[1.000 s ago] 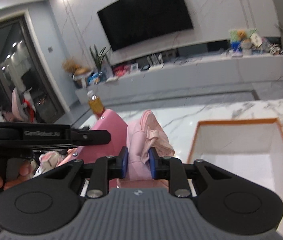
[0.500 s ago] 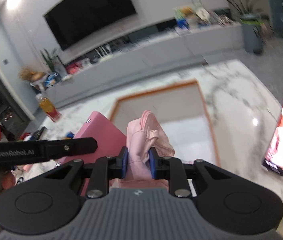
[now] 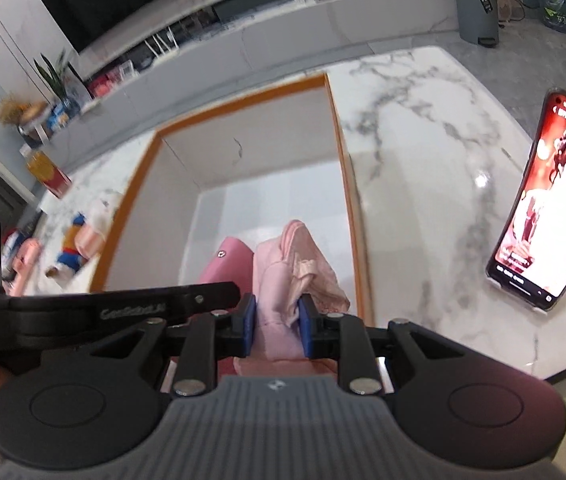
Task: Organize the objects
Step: 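Lift the pink bag with the left tool and carry it over the orange box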
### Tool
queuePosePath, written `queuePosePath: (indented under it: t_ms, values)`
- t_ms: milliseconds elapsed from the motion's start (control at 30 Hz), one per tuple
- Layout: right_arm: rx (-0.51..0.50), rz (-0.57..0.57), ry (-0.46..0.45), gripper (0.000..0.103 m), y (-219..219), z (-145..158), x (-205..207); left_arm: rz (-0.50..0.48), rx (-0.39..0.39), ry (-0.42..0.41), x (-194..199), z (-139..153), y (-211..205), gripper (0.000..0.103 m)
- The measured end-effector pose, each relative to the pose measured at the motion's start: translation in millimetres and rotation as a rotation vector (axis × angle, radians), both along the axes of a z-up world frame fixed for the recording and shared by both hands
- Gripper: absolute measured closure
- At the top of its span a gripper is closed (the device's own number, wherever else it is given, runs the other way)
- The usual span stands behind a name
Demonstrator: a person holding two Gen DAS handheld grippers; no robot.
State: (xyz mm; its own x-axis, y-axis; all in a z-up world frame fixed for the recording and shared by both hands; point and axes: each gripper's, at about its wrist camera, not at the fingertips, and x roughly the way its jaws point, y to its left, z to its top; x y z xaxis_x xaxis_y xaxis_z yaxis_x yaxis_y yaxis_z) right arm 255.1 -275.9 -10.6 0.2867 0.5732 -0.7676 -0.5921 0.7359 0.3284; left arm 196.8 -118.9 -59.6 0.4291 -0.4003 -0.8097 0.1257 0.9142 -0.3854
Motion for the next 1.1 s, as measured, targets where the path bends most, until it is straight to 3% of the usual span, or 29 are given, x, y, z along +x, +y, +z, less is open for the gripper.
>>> queuePosePath:
  t_ms: [233, 367, 433, 533, 900, 1100]
  values:
    - [-0.068, 0.028, -0.021, 0.077, 11, 1, 0, 0.025, -0.002, 0.015, -1, -7, 1, 0.082]
    - [0.068, -0.014, -0.034, 0.078, 5, 10, 1, 0.069, -0.005, -0.017, -5, -1, 15, 0.082]
    - [0.110, -0.040, -0.136, 0.078, 4, 23, -4, 0.081, -0.007, -0.038, -3, 6, 16, 0.082]
    - [0.079, -0.034, -0.283, 0.078, 11, 39, -14, 0.084, -0.001, -0.065, -2, 14, 21, 0.082]
    - [-0.076, 0.010, -0.107, 0.077, 27, -4, -3, 0.051, -0.018, -0.007, 5, -1, 10, 0.082]
    - [-0.145, 0.032, -0.113, 0.073, 27, 0, -1, 0.044, -0.064, 0.037, 4, -10, 6, 0.082]
